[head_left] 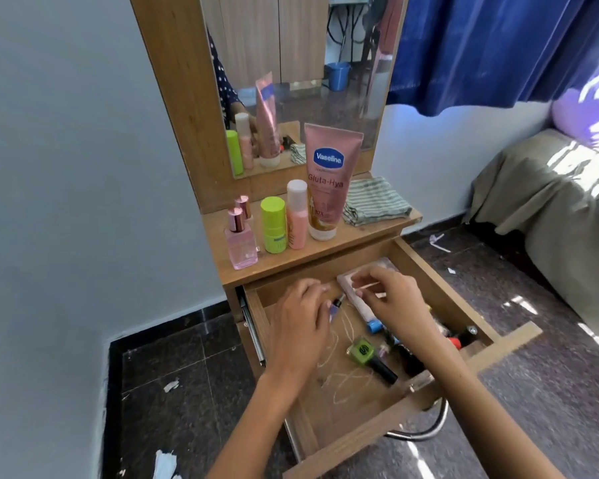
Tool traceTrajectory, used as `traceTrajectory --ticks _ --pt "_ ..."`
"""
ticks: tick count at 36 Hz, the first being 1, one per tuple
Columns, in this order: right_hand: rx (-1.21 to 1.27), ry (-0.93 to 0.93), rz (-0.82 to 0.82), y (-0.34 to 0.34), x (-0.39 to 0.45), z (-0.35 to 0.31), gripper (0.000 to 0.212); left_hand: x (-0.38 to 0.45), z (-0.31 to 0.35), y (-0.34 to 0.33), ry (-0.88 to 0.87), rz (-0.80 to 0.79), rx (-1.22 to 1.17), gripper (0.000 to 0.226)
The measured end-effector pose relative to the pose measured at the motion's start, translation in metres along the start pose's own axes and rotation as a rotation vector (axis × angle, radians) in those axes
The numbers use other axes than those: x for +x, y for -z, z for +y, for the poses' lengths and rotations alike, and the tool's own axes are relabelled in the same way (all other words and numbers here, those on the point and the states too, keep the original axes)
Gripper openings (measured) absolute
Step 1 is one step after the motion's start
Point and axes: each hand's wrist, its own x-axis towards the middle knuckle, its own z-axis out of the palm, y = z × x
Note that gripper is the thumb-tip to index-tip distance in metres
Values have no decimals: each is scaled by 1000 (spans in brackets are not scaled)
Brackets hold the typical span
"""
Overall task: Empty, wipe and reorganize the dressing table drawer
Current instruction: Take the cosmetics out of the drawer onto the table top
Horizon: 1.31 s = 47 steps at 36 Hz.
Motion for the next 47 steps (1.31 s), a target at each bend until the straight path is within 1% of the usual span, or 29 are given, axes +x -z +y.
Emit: traceTrajectory --ticks 4,8,11,13,17,19,22,25,29,32,36,39,42,45,47 --pt "-90 -78 -152 -2 -11 9 18 6 -2 -10 89 -148 136 18" --pt "-84 -114 -147 -8 -13 9 17 21 1 -25 121 -284 316 11" --pt "-96 -138 -163 -11 -12 8 17 31 7 -31 142 -392 397 11" --pt "-96 -155 -184 -11 -11 9 16 35 8 -34 157 -420 429 14" --pt "-109 -163 -201 -9 -11 7 15 37 10 -34 161 -410 452 19" --pt "-110 -163 -200 -7 -11 5 16 35 9 -28 174 -381 389 14" --pt "-108 -151 -175 -7 -12 2 18 25 3 -12 194 -271 234 8" --pt "-103 -130 -171 -9 -12 -7 19 9 2 16 171 -137 89 18" --pt "-73 -74 -208 -21 -12 -22 17 -8 0 61 224 89 -91 23" --pt "-6 -7 -221 -34 -11 -37 16 -13 -12 86 254 246 -150 21" --pt "30 68 -249 -50 -9 -54 16 -11 -29 111 280 404 -123 23" --pt "24 91 -265 -57 -11 -60 15 -5 -39 121 283 438 -142 23" --pt "-5 102 -265 -60 -14 -57 13 1 -45 123 304 402 -180 26" --pt "0 77 -283 -60 -14 -50 10 8 -47 119 303 356 -207 34" --pt "-9 63 -290 -59 -14 -47 11 12 -48 114 297 333 -223 33"
